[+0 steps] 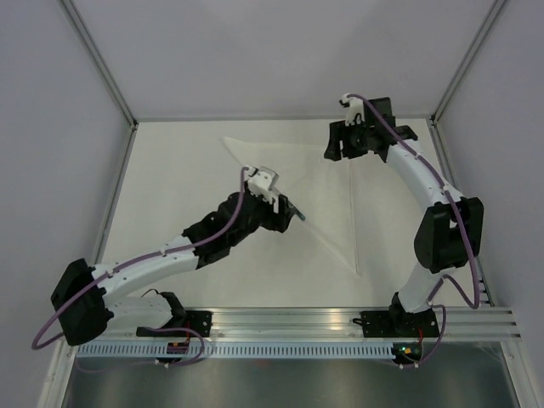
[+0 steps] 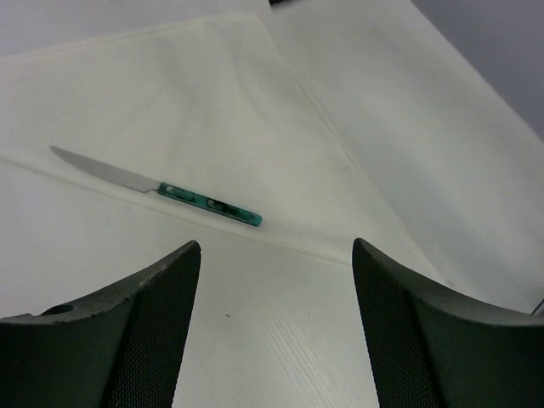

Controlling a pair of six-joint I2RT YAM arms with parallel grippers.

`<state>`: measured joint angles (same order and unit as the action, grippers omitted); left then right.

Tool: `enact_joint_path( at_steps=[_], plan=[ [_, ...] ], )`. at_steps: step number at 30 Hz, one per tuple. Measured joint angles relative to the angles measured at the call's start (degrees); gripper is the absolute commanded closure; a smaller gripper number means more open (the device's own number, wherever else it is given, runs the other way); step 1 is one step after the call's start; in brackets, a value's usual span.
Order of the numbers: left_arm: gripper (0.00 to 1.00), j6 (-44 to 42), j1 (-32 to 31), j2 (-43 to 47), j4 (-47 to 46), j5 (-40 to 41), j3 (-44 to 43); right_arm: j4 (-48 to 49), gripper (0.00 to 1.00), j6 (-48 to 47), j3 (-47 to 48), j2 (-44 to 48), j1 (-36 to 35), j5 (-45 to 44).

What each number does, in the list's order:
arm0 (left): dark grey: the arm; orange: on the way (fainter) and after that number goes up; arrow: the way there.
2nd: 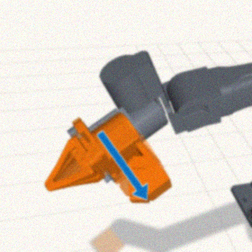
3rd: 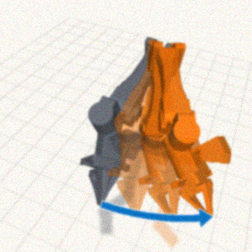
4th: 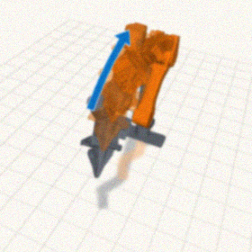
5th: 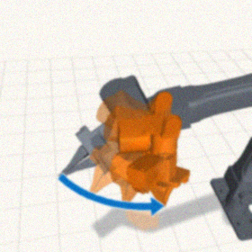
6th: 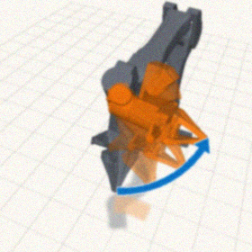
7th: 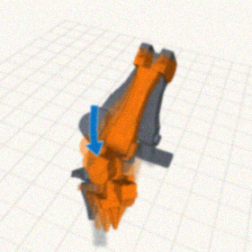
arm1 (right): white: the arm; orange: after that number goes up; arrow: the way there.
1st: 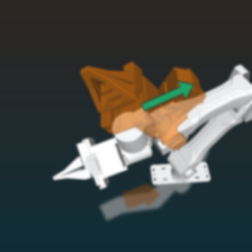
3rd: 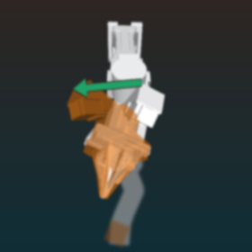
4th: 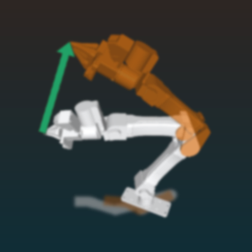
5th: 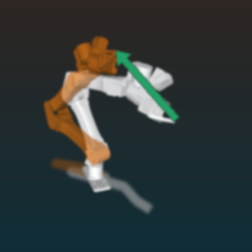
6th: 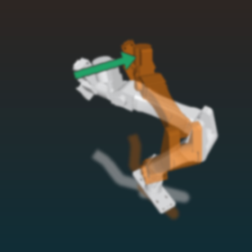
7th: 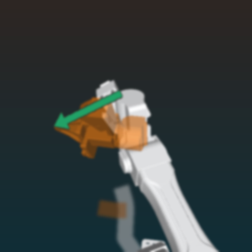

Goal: Fold the napkin, place the utensils inside, and roll it up
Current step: Fold the napkin at the center of the board.

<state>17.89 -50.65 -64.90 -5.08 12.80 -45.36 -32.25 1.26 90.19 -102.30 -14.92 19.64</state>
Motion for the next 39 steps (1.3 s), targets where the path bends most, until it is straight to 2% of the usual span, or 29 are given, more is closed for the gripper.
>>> enact_joint_path(
  at_steps=[7,12,18,23,29,34,39],
  plan=[
    [0.21,-10.6,-13.6,-18.2,-7.9,0.7,-0.2,0.3,0.27,0.1,-5.6,10.3,11.4,0.1],
    [0.18,-17.2,-22.9,-28.2,-14.5,2.8,-1.6,0.7,0.27,0.4,-6.2,12.2,17.4,1.3],
    [0.12,-25.3,-31.5,-37.8,-23.6,8.5,-4.9,0.5,0.27,0.5,-7.1,12.2,18.1,1.6],
    [0.13,-31.7,-35.0,-42.5,-33.7,11.0,-3.3,0.5,0.27,0.5,-7.2,12.1,17.7,2.5],
    [0.15,-36.6,-35.2,-46.9,-42.6,11.7,-2.6,0.5,0.27,0.5,-7.2,11.6,17.7,3.0],
    [0.18,-39.6,-35.2,-51.4,-44.6,12.7,-4.3,0.5,0.27,0.5,-7.2,11.3,17.7,3.6],
    [0.24,-41.4,-35.2,-54.4,-45.2,13.3,-6.4,0.4,0.27,0.5,-7.2,11.3,17.7,4.1]
  ],
)
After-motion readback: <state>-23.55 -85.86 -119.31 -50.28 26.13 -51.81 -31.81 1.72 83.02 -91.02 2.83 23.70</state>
